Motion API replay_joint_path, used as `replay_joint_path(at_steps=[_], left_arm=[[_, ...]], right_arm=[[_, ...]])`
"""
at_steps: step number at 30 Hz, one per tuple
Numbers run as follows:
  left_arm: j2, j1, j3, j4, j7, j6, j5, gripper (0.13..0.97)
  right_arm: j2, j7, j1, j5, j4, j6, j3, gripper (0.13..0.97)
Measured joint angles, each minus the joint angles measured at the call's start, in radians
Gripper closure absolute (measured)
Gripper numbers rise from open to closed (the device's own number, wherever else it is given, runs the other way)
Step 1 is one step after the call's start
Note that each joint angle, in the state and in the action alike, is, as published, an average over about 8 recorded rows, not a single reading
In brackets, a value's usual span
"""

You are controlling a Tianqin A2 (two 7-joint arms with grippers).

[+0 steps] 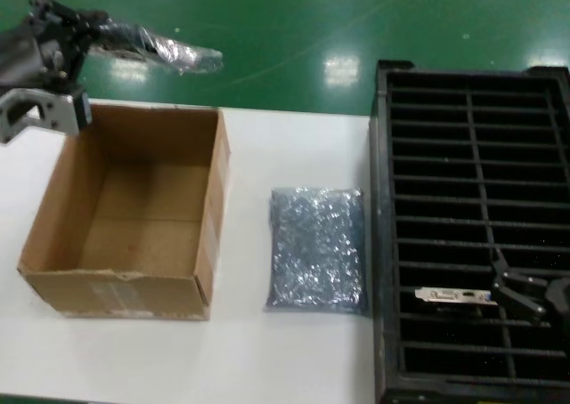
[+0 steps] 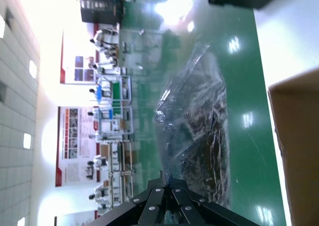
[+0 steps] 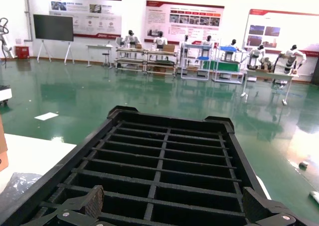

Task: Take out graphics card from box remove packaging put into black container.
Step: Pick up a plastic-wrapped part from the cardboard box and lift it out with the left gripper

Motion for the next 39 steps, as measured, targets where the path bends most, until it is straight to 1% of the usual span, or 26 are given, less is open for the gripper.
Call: replay_joint_path(at_steps=[2, 4, 8, 10, 13, 15, 18, 23, 27, 39], left_arm=[[-0.017, 0.046, -0.027, -0.089, -0.070, 0.017, 0.036, 0.957], [-0.028, 0.094, -0.055, -0.175, -0.138, 0.038, 0.078, 0.957], [-0.033, 0.204, -0.106, -0.335, -0.257, 0.080, 0.161, 0.957], [-0.031, 0.257, -0.121, -0.396, -0.300, 0.095, 0.190, 0.957], [-0.024, 0.323, -0.126, -0.459, -0.342, 0.107, 0.213, 0.957], [-0.018, 0.355, -0.120, -0.482, -0.358, 0.110, 0.219, 0.957], [-0.010, 0.387, -0.101, -0.500, -0.370, 0.111, 0.217, 0.957], [-0.003, 0.417, -0.066, -0.511, -0.370, 0.112, 0.202, 0.957], [-0.002, 0.424, -0.055, -0.512, -0.368, 0.111, 0.197, 0.957], [-0.002, 0.425, -0.053, -0.512, -0.367, 0.111, 0.196, 0.957]], right_arm=[[0.000, 0.000, 0.000, 0.000, 0.000, 0.000, 0.000, 0.129], [0.000, 0.000, 0.000, 0.000, 0.000, 0.000, 0.000, 0.129], [0.000, 0.000, 0.000, 0.000, 0.000, 0.000, 0.000, 0.129], [0.000, 0.000, 0.000, 0.000, 0.000, 0.000, 0.000, 0.129], [0.000, 0.000, 0.000, 0.000, 0.000, 0.000, 0.000, 0.129], [0.000, 0.000, 0.000, 0.000, 0.000, 0.000, 0.000, 0.129], [0.000, 0.000, 0.000, 0.000, 0.000, 0.000, 0.000, 0.129], [0.000, 0.000, 0.000, 0.000, 0.000, 0.000, 0.000, 0.129], [0.000, 0.000, 0.000, 0.000, 0.000, 0.000, 0.000, 0.129], [-0.001, 0.000, 0.000, 0.000, 0.000, -0.001, 0.001, 0.129]])
